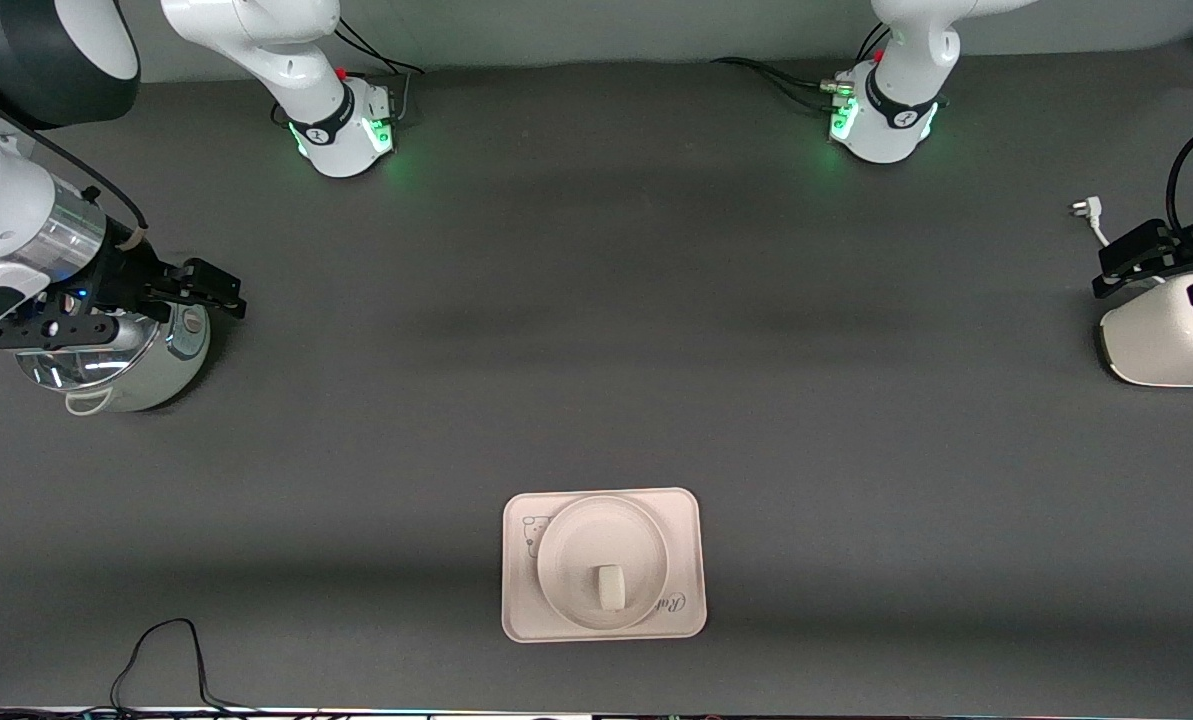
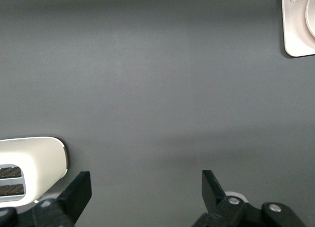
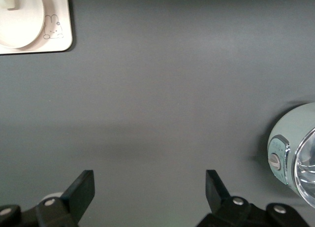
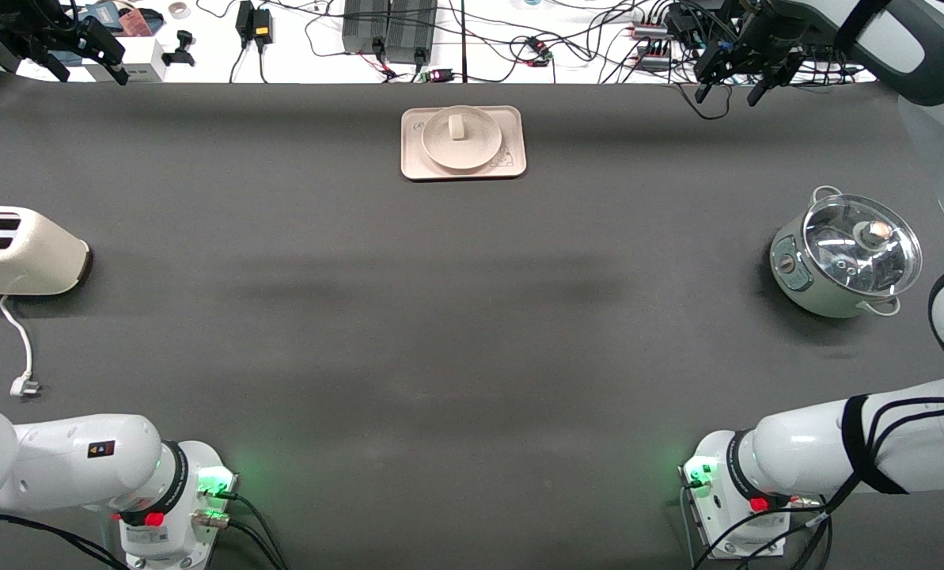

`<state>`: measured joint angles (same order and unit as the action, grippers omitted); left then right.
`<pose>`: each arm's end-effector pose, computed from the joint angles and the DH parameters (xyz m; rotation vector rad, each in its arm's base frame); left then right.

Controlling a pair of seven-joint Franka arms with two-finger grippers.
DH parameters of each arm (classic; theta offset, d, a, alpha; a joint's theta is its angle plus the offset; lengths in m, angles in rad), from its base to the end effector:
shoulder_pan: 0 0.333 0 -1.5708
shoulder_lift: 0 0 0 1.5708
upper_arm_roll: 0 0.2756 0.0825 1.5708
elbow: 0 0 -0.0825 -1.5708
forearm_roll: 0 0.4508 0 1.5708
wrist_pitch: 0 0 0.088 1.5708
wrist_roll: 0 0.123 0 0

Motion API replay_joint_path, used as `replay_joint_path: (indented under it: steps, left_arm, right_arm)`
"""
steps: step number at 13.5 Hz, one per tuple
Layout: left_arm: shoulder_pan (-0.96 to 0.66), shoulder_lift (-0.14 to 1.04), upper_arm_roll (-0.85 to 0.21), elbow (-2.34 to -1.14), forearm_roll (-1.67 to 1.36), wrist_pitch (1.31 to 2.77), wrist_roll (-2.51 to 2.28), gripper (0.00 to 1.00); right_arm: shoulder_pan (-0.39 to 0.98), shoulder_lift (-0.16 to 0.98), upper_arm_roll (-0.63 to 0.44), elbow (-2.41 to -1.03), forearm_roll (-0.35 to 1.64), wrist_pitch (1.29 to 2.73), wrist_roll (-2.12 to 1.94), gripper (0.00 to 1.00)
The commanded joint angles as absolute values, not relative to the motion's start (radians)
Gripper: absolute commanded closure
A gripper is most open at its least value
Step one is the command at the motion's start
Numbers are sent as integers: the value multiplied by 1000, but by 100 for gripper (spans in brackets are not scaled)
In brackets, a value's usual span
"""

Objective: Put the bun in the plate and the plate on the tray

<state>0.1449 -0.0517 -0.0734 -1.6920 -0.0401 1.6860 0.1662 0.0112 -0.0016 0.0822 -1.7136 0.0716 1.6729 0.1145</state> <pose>0.6159 0.0389 0.5446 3.1069 -0.1414 0.0770 0.6197 0.0662 0.5009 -3.0739 0.0458 0.0711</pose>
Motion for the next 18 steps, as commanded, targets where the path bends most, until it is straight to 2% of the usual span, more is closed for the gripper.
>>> replay_joint_path:
  steps: [1, 2, 18]
  left_arm:
    - [153, -57, -77, -1696, -43, 1680, 184, 0]
    - [153, -49, -75, -1672, -46, 1672, 186, 0]
    - [160, -40, -72, -1677, -43, 1678, 201, 0]
  right_arm:
    - [102, -29, -65, -1735, 63, 1684, 45, 0]
    - [121, -31, -92, -1735, 64, 1683, 43, 0]
    - [118, -18, -77, -1721, 67, 1683, 48, 0]
